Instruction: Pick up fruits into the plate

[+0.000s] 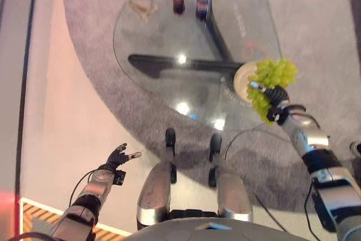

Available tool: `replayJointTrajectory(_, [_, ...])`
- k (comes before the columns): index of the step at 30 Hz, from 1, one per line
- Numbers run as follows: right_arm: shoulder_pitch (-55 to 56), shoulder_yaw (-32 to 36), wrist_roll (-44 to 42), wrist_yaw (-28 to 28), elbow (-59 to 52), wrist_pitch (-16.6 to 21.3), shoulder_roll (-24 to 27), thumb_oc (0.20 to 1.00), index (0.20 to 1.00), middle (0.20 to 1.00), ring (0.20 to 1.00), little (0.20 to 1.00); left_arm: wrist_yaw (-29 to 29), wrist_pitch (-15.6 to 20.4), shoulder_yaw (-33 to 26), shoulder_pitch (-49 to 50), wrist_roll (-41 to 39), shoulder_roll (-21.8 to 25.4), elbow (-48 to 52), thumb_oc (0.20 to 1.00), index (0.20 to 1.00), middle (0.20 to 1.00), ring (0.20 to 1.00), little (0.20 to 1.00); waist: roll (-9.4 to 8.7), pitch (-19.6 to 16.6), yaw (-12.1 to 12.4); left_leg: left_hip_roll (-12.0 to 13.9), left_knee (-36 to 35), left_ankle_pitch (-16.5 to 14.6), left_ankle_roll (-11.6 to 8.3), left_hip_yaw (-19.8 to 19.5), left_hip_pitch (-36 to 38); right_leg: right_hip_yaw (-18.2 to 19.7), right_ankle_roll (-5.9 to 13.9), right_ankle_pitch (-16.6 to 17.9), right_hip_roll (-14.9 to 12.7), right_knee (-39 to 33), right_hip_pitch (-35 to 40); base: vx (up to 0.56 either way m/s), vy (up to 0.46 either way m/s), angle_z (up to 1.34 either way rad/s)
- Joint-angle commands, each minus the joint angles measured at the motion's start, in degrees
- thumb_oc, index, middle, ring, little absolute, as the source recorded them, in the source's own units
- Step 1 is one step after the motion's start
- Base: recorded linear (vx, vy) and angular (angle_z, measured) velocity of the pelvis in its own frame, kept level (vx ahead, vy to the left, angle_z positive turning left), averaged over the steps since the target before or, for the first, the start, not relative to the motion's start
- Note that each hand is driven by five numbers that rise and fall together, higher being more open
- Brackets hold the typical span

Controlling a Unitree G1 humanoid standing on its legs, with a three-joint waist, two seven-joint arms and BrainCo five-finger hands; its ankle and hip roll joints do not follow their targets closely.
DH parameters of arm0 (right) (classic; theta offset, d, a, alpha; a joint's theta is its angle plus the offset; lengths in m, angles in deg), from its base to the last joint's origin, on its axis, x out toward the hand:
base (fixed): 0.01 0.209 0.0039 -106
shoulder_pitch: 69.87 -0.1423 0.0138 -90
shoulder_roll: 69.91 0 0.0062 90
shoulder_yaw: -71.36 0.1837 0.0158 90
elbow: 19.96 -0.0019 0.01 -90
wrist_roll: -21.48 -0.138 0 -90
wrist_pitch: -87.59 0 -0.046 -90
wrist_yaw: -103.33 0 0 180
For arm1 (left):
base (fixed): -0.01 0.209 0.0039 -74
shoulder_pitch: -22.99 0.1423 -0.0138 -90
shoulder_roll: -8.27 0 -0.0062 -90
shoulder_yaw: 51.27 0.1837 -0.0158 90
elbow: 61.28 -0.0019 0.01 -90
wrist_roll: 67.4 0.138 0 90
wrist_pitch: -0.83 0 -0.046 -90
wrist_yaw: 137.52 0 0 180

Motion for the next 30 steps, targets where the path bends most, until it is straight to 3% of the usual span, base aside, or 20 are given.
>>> replayJointTrajectory(1, [-8.0,-2.1,1.9,4.6,0.3,3.9,5.6,0.200,0.200,0.200,0.200,0.200,-4.2,0.2,2.6,-2.7,-1.0,-0.2,-1.7,1.000,1.000,1.000,1.000,1.000,-0.56,-1.1,0.0,-1.3,7.4,-9.0,-0.37,-1.5,-4.3,0.5,2.26,-2.7,-2.2,8.6,-8.8,-0.05,-0.064,-0.02])
replayJointTrajectory(4, [-11.3,-2.9,2.7,6.3,2.6,2.7,6.7,0.200,0.200,0.200,0.200,0.200,-5.1,0.5,4.0,-3.2,-1.3,-0.4,-0.2,1.000,1.000,1.000,1.000,1.000,0.37,-1.1,0.3,-1.8,8.0,-8.6,-0.27,-2.0,-7.5,0.4,2.10,-2.9,-2.3,10.0,-12.4,-0.02,-0.023,-0.02])
replayJointTrajectory(8, [-17.7,-4.5,4.0,9.4,5.7,-0.9,9.6,0.200,0.200,0.200,0.200,0.200,-7.1,1.2,6.6,-3.6,-4.0,-0.4,3.8,1.000,1.000,1.000,1.000,1.000,3.29,-1.1,0.9,-3.1,9.2,-7.6,-0.05,-2.6,-13.9,0.2,1.87,-3.3,-3.0,13.3,-20.1,-0.05,0.025,-0.04])
replayJointTrajectory(23, [-28.4,-8.2,8.3,15.0,17.0,-7.8,12.5,0.200,0.200,0.200,0.200,0.200,-8.1,3.7,11.1,-3.1,-7.8,0.9,9.8,1.000,1.000,1.000,1.000,1.000,8.88,-1.1,3.0,-4.8,12.5,-7.2,0.43,-1.8,-23.3,-0.1,1.51,-4.4,-4.3,18.5,-31.4,-0.03,0.014,0.03])
replayJointTrajectory(24, [-29.1,-8.6,8.7,15.3,18.0,-8.3,12.6,0.313,0.313,0.313,0.313,0.313,-8.2,3.7,11.4,-3.1,-8.1,1.0,10.2,1.000,1.000,1.000,1.000,1.000,9.10,-1.1,3.1,-4.8,12.6,-7.2,0.46,-1.7,-23.7,-0.1,1.52,-4.3,-4.4,18.6,-31.8,0.00,0.000,0.00])
replayJointTrajectory(25, [-29.5,-8.8,9.4,15.9,18.9,-9.0,12.7,0.573,0.573,0.573,0.573,0.573,-8.1,3.7,11.7,-3.1,-8.3,1.2,10.6,1.000,1.000,1.000,1.000,1.000,9.26,-1.1,3.1,-4.9,12.8,-7.2,0.49,-1.6,-24.0,-0.1,1.52,-4.3,-4.4,18.6,-32.0,0.00,0.000,0.00])
replayJointTrajectory(26, [-30.0,-9.2,9.7,16.5,19.6,-10.1,12.8,1.000,1.000,1.000,1.000,1.000,-8.2,4.1,11.9,-3.0,-8.5,1.3,10.8,1.000,1.000,1.000,1.000,1.000,9.39,-1.1,3.2,-4.9,12.8,-7.2,0.60,-1.6,-24.4,0.0,1.49,-4.3,-4.2,18.7,-32.3,0.00,0.000,0.00])
replayJointTrajectory(30, [-31.0,-10.5,11.7,18.4,20.7,-13.2,13.0,1.000,1.000,1.000,1.000,1.000,-8.5,4.1,12.3,-2.9,-9.4,2.2,12.4,1.000,1.000,1.000,1.000,1.000,9.48,-1.1,3.4,-4.9,12.6,-7.0,0.73,-1.3,-24.9,0.0,1.53,-4.0,-4.0,18.5,-33.0,-0.01,-0.003,0.01])
